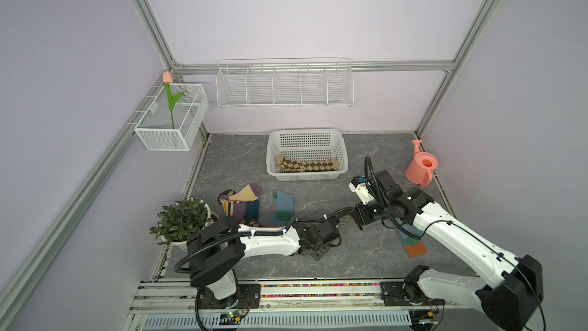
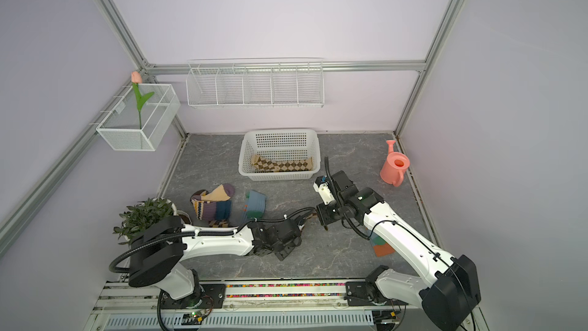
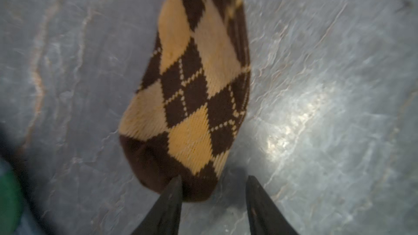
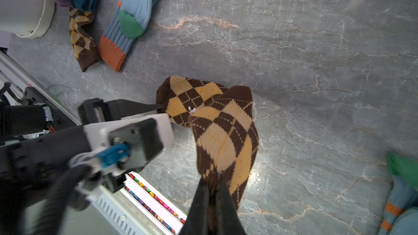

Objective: Place the socks together as a pair
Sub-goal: Flatten out the sock at the center of the board.

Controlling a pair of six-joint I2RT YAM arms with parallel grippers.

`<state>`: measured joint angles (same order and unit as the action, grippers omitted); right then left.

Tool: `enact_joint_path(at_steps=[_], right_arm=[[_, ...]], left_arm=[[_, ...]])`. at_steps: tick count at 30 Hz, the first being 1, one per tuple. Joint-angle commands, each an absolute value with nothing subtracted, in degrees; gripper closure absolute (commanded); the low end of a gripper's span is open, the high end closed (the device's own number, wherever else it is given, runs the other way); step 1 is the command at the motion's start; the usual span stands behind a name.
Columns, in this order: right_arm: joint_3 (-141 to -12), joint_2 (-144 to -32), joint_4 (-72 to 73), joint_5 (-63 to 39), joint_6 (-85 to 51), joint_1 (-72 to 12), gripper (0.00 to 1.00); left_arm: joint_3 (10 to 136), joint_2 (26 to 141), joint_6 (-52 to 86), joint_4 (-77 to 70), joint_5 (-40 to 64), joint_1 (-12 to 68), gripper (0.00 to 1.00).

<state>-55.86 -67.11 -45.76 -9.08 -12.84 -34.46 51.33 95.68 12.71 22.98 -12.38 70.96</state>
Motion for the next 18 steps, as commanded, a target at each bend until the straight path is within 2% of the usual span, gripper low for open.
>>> enact_joint_path(at_steps=[1,3,5,9,10,15,18], right_arm=[[-54.5,-65.7,-44.6,-10.7,-12.2,-34.1,0.92],[-54.3,-65.4,-44.6,-10.8,-12.2,-34.2,0.92],[-54.1,-64.9,-44.6,-10.8,-12.4,-34.1,0.92],[-53.9,-64.2,-44.6,-11.0,-12.5,-34.2,0.92],[-54.0,-64.1,-44.6,-11.2,-12.5,-34.1,0.92],[-53.5,-63.4,-44.5,-13.5,-13.3,-34.2,0.92],[-51.2,-62.3,-42.8,-18.4,-15.0,-34.3,0.92]], left_arm=[[53.4,99.6,10.6,25.6,-9.1,69.7,0.53],[54.1,101.0,10.4,25.7,-8.1,68.9,0.55],[54.6,101.9,10.2,26.1,-7.5,68.3,0.63],[54.3,100.2,10.6,26.8,-8.3,68.3,0.95],[54.0,98.7,11.3,27.2,-8.9,68.6,1.0],[53.8,87.6,17.6,32.8,-7.4,68.8,1.0],[55.3,80.9,22.0,39.2,-3.8,68.8,1.0]])
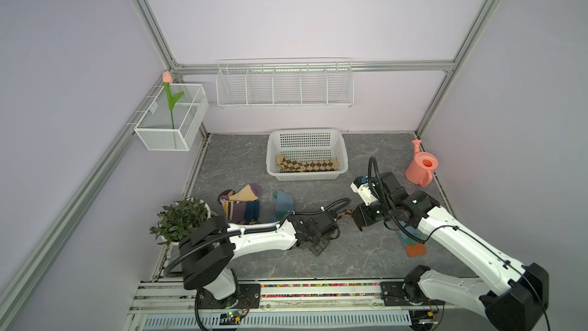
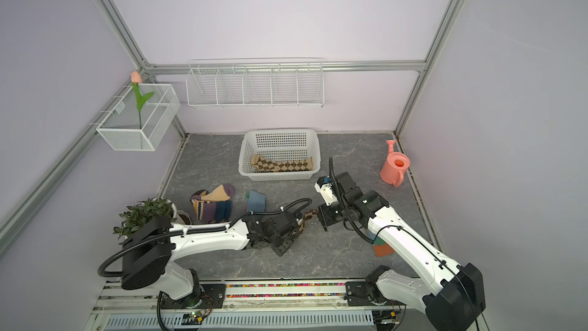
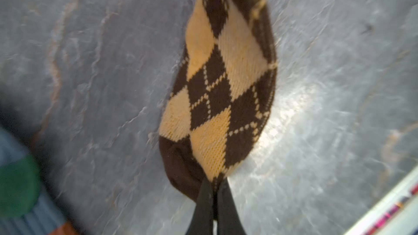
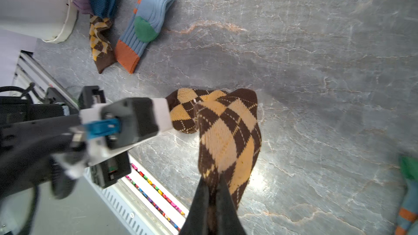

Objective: Place the socks together as a pair
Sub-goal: Flatten out the sock at the center of the board.

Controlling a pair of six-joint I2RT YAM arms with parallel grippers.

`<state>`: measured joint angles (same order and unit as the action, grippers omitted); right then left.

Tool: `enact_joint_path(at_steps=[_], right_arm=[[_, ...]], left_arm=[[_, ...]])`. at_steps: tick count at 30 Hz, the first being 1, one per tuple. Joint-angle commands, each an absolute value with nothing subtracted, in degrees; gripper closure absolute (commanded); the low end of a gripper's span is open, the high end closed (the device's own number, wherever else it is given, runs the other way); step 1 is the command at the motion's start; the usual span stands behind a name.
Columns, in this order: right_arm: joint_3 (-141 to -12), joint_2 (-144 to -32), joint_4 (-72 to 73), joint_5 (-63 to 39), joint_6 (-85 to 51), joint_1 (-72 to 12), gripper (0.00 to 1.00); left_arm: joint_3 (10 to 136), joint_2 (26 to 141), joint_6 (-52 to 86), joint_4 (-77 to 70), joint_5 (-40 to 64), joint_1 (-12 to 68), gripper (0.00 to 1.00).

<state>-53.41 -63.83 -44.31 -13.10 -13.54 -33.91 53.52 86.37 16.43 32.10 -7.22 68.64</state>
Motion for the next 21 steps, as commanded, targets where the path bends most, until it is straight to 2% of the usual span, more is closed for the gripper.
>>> enact_joint_path(at_steps=[1,6,10,17,21], right_arm=[[-50.7,-61.7,-42.1,-20.5,-15.6,-34.5,0.92],[-44.8,-58.6,-39.0,-28.1,-18.8,-35.3,0.92],[-41.5,-57.1,-37.0,-29.0,-20.7,-35.2,0.92],[-38.5,-61.7,-31.0,-26.1,-22.1,-33.3,0.91],[-38.1,-67.2,-29.0,-20.0,-20.7,-32.2,0.9]], left_arm=[[55.9,79.0,23.2,40.7,-1.4,68.8,1.0],[55.5,72.4,29.3,41.4,7.8,68.2,1.0],[52.5,71.6,30.5,40.4,11.6,63.0,1.0],[51.2,80.7,28.4,37.9,12.5,55.0,1.0],[53.4,88.7,26.4,38.2,8.3,53.1,1.0]])
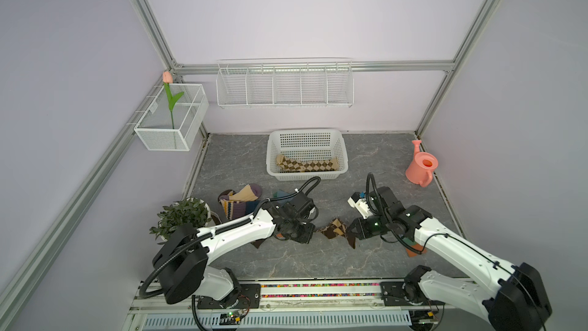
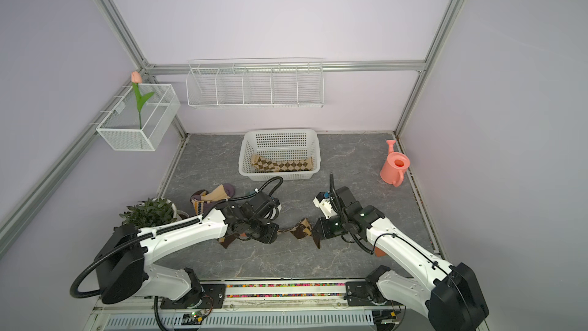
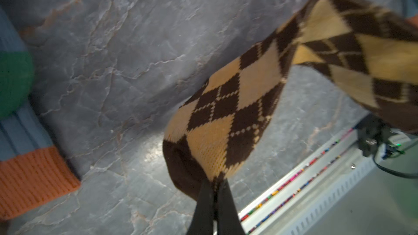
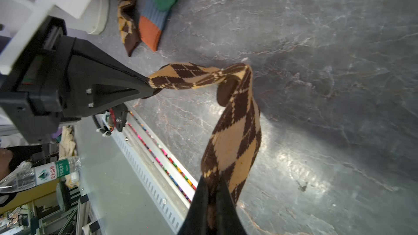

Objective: Place the socks together as a pair
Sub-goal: Flatten out the sock at the center of the board.

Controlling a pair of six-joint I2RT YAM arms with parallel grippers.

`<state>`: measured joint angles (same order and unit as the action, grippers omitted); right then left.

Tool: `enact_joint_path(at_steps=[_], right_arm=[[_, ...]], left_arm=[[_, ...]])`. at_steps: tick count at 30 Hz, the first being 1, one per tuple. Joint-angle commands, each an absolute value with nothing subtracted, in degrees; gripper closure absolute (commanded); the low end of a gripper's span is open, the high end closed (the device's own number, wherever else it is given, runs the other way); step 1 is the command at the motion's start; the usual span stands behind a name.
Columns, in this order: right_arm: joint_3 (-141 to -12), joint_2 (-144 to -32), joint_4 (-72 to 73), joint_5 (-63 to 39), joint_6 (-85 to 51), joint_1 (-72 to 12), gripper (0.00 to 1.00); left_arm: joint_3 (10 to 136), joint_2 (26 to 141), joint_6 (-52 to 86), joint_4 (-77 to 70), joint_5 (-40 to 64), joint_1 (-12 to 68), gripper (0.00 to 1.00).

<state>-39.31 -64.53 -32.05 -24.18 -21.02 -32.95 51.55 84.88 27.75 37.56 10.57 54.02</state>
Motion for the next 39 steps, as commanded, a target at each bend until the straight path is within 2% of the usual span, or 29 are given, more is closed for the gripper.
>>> enact_joint_path(at_steps=[1,4,7,13,18,19,22,26,31,39], right_arm=[[-38.3,-68.6,-28.5,-18.2,-20.4,-31.8,0.9],[-39.0,-71.3,-27.7,-12.6,-19.6,-30.8,0.85],[-40.4,-72.4,-27.7,-6.1,-18.8,-30.2,0.8],[-44.6,-75.2,-28.9,6.4,-16.8,-30.1,0.75],[-47.6,-79.4,-30.8,10.7,-15.6,-30.1,0.7],[-47.7,-79.3,-30.8,11.2,-15.6,-30.5,0.69],[-47.0,-76.3,-29.9,12.1,-15.1,-32.6,0.65],[-46.1,-70.4,-29.3,9.3,-14.6,-36.6,0.55],[-43.9,-68.3,-25.3,-1.9,-14.2,-40.3,0.48],[-45.5,-82.8,-19.9,-7.5,-12.8,-45.7,0.5]], left_arm=[[54.6,90.7,25.7,38.8,7.3,52.9,1.0],[58.4,94.5,25.0,40.0,4.5,52.7,0.99],[62.3,96.4,24.3,41.7,1.7,52.6,0.87],[69.7,98.5,23.2,46.1,-7.7,52.6,0.74],[73.9,98.3,22.5,46.9,-9.5,52.6,0.62],[74.0,97.3,22.8,46.4,-10.1,52.7,0.61],[72.7,92.0,24.4,43.3,-13.3,52.7,0.51],[69.1,82.3,26.6,40.6,-21.2,52.7,0.37],[59.8,72.6,29.6,38.2,-29.1,52.6,0.36],[48.1,67.0,35.0,36.1,-27.1,52.5,0.36]])
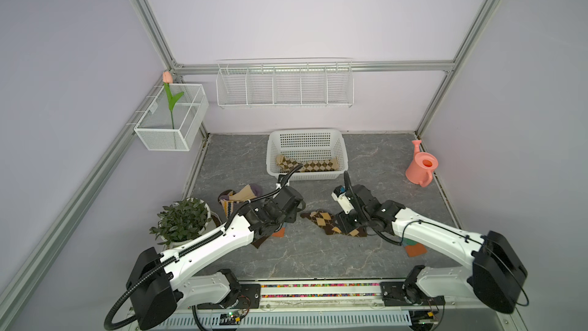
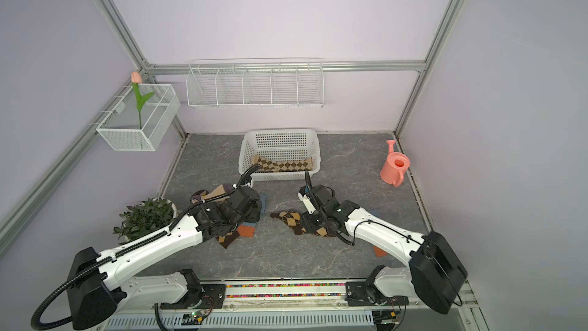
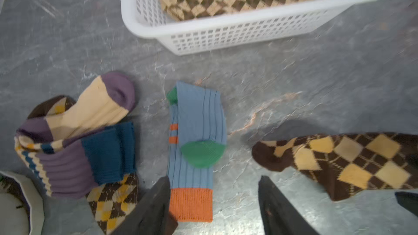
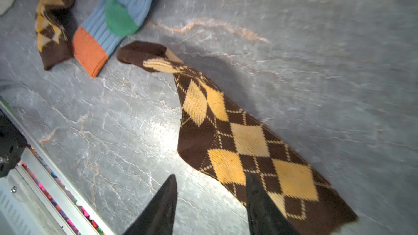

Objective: Place the socks together as a pair
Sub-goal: Flatten out the sock at the center of the board, then pick up the sock at the center of the board.

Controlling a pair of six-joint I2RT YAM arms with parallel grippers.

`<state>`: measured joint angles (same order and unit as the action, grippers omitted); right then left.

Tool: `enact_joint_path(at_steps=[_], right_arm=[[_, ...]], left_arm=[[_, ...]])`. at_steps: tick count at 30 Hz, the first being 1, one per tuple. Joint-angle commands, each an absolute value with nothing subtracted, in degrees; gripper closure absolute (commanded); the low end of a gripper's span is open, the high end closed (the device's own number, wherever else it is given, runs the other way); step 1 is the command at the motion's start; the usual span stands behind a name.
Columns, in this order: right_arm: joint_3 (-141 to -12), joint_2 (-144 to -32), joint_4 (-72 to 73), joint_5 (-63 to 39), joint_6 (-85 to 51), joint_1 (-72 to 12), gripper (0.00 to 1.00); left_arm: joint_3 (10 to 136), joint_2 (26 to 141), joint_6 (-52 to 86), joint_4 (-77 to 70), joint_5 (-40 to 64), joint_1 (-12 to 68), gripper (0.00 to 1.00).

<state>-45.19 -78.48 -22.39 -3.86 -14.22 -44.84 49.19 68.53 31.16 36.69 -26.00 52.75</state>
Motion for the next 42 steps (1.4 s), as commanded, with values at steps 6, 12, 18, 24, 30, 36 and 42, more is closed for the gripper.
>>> enact_joint_path(at_steps=[6,12,18,24,30,36,42], right_arm=[[-49.2,-91.0,-19.2,-9.1,-13.3,-46.0,0.54],[-49.3,-91.9,-28.2,-4.4,-15.0,-47.6,0.57],[-47.7,-86.0,-36.1,3.8,-17.2,-47.3,0.57],[-49.6,-80.3,-36.4,5.9,-16.6,-46.9,0.57],[-49.9,-76.4,-35.5,5.1,-15.8,-46.9,0.57],[-48.9,-73.6,-35.7,4.6,-15.6,-46.8,0.57],[-48.7,-70.8,-36.2,4.6,-15.6,-46.9,0.58]], left_arm=[[46.2,65.5,36.4,36.5,-26.7,52.5,0.36],[45.5,64.7,42.9,45.0,-30.4,50.5,0.36],[39.5,62.7,50.3,47.1,-25.6,49.0,0.33],[35.8,64.4,57.6,49.8,-20.4,49.7,0.33],[30.6,61.0,63.6,49.9,-25.1,50.5,0.4],[28.9,63.3,62.6,44.4,-24.0,50.0,0.47],[28.3,70.8,61.5,39.7,-22.4,48.2,0.58]])
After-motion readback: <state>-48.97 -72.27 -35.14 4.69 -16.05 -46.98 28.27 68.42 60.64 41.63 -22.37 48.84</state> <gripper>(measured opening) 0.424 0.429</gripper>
